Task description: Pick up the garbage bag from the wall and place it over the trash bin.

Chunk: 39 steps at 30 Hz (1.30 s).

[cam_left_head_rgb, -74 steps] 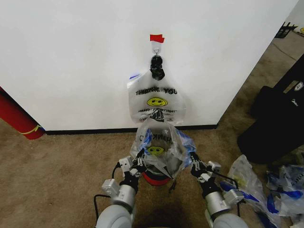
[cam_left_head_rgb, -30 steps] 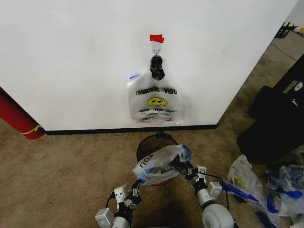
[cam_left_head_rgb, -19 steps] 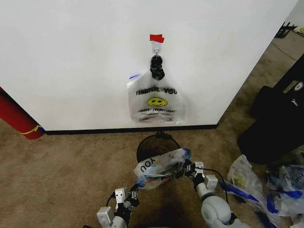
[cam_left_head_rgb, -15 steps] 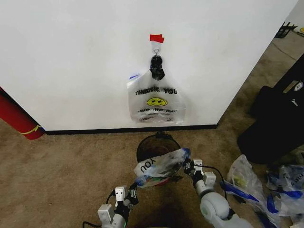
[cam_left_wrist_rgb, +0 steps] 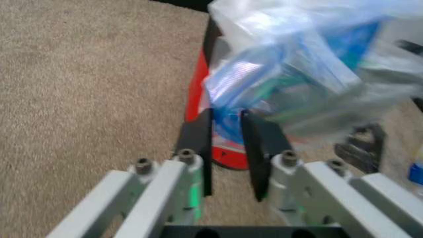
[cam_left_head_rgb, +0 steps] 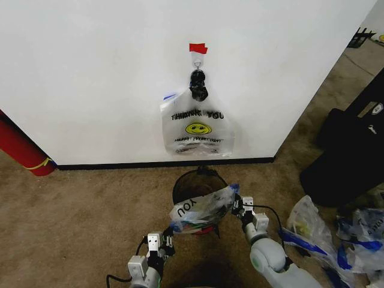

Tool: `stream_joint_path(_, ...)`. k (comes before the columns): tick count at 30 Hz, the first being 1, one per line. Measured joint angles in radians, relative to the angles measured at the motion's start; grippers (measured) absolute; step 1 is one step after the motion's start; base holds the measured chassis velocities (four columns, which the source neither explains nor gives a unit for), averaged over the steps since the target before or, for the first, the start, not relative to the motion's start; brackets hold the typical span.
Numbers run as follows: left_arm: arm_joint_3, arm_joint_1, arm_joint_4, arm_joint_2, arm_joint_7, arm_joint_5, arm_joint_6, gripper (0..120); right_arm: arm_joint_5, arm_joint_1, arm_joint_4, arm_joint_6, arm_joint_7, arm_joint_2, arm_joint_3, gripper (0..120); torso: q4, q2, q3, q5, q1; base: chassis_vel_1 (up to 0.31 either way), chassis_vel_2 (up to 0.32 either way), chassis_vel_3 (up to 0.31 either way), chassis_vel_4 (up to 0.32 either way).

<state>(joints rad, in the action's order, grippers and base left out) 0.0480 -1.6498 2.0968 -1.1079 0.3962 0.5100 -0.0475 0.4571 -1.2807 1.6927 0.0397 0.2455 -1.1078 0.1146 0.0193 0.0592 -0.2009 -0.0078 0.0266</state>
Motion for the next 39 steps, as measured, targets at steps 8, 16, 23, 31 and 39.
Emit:
stream_joint_path(8,0.019,-0.1,0.056,-0.019,-0.016,-0.131,0.066,54,-0.078,-0.125,0.051,0.109,-0.062,0.007,0.086,25,0.0,0.0,0.0,0.0003,0.0,0.0,0.0,0.0,0.0)
stream_joint_path(16,0.048,-0.157,0.131,-0.028,-0.034,-0.192,0.138,82,-0.085,-0.217,0.115,0.202,-0.108,0.005,0.188,55,-0.0002,0.0,0.0,0.0,0.0,0.0,0.0,0.0,0.0)
stream_joint_path(23,0.069,-0.078,0.136,-0.019,-0.034,-0.143,0.137,100,-0.069,-0.292,0.202,0.255,-0.14,-0.017,0.279,80,0.0,0.0,0.0,-0.0003,0.0,0.0,0.0,0.0,0.0)
stream_joint_path(31,0.106,0.12,0.134,0.079,-0.034,0.002,0.062,100,-0.056,-0.421,0.351,0.263,-0.152,-0.044,0.368,100,0.0,0.0,0.0,-0.0004,0.0,0.0,0.0,0.0,0.0)
stream_joint_path(39,0.059,0.354,0.053,0.212,-0.16,0.154,-0.06,100,-0.113,-0.571,0.486,0.297,-0.165,-0.109,0.44,100,0.0001,0.0,0.0,-0.0005,0.0,0.0,0.0,0.0,0.0)
